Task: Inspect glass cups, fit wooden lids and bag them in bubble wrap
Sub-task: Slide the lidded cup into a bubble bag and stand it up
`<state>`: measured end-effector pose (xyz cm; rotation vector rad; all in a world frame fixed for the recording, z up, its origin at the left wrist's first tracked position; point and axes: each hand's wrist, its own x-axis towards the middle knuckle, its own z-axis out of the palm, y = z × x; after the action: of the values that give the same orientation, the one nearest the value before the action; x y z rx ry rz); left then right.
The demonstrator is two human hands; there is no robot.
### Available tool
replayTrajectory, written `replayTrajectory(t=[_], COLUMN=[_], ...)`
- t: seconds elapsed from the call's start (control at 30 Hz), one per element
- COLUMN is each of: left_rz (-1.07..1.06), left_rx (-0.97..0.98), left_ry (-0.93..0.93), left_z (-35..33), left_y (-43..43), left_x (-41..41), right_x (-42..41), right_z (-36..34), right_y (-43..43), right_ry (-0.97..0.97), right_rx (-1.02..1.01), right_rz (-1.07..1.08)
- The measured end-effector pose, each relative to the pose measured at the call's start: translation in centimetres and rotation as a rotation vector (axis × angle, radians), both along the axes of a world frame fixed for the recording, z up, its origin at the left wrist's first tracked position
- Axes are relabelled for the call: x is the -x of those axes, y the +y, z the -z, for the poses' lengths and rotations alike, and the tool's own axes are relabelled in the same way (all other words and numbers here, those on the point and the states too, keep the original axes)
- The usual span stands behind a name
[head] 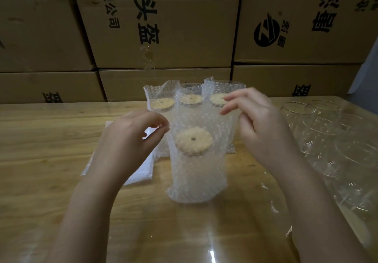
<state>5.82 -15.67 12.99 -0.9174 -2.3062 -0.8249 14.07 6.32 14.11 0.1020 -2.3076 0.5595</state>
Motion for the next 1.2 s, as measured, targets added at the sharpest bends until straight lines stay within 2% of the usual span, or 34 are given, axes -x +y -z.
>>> replayTrajectory(t=[0.07,0.13,0.2,0.33,0.5,0.67,1.03,1.2], left_rz=[0.036,0.073,0.113,0.132,0.177,0.203,0.17,0.111], left_rx=[0.005,0.021,0.029,0.044,0.064,0.058,0.066,0.065], left_ry=[0.003,0.013,0.026,0.036,0.02,0.02,0.025,0.038], left_z=[-0.1,-0.3,-0.3,-0.4,-0.6,-0.6,-0.7,-0.7], left_y=[0.1,0.3,0.4,0.3,0.2,0.2,0.0,-0.4], left_x=[-0.3,-0.5,-0.6,-0.8,-1.0,-1.2,-1.1,-0.8], right_x=[0.0,0.4,0.8,0.8,0.6,0.2,0.5,-0.2], right_z=[-0.1,0.3,0.9,1.2,1.1,1.1,1.2,0.2], right_y=[-0.7,-1.4,-1.8,-1.8,-2.3,-2.4,-3.0,-0.7], right_ry=[0.037,-0.113,-0.261,-0.357,-0.34,-0.435,-0.374,-0.285], right_rx=[-0.016,-0.052,-0.141,-0.109,-0.078,-0.121,-0.233,-0.25], right_rz=[-0.06,-0.1,-0.04,-0.046,-0.185,-0.248,-0.058,0.057])
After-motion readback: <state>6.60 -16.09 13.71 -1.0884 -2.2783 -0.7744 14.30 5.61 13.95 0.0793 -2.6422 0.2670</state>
